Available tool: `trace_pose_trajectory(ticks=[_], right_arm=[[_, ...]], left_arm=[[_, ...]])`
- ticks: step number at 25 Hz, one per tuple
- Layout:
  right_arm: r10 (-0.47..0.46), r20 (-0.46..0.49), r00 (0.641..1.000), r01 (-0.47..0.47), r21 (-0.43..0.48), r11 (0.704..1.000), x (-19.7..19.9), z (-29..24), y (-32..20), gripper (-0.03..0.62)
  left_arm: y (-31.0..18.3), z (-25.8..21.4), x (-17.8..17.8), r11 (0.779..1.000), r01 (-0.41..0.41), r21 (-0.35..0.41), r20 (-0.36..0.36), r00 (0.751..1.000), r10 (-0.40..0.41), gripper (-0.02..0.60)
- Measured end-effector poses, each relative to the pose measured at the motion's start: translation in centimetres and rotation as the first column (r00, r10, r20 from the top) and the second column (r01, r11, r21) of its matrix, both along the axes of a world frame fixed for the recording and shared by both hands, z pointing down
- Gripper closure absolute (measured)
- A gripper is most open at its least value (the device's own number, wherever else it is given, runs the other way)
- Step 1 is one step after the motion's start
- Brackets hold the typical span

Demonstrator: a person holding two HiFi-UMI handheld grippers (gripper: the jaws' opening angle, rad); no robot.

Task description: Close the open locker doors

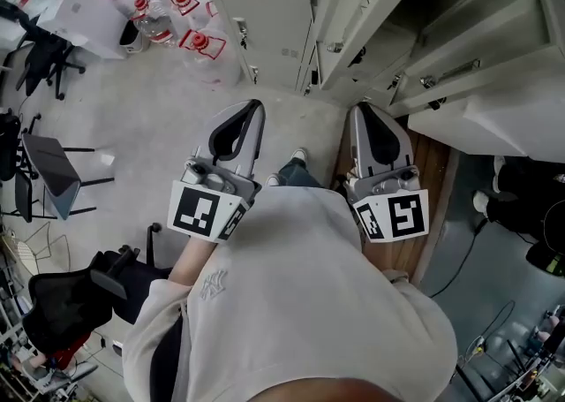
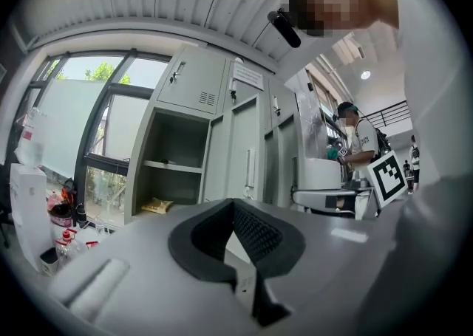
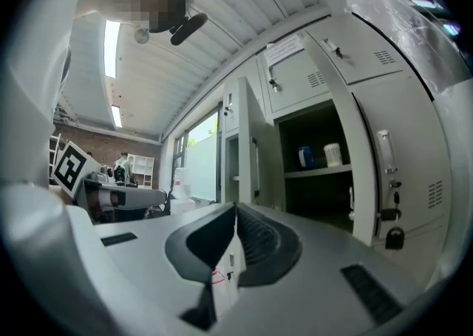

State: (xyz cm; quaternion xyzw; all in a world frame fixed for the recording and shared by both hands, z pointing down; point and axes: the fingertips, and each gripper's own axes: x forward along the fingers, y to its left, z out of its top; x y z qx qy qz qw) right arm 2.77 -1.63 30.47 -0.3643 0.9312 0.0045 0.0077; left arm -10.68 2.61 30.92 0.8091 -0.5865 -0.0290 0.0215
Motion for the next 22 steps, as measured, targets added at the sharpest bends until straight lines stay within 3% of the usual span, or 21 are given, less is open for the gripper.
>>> trace_pose_trajectory(ticks=[8,15,22], right_arm=[[-0.128,0.102,0.987,0.123,0.059,0.991,0.4,-3.8,-5.8,0.582],[-0.269,0.109,0.957,0.262,0.069,0.963,-0.9,-4.6,-6.9,0.582],[-0.296,0.15,0.943,0.297,0.017,0.955,-1.7,-4.9,-7.6,0.58]], left_arm=[[-5.5,-1.3,0.0,0.997,0.072,0.018,0.004,0.997,-0.072,0.58],[-7.7,-1.1,0.4,0.994,0.103,0.02,0.009,0.995,-0.103,0.58],[-8.7,-1.1,1.3,0.995,0.093,0.017,0.017,0.995,-0.093,0.58]])
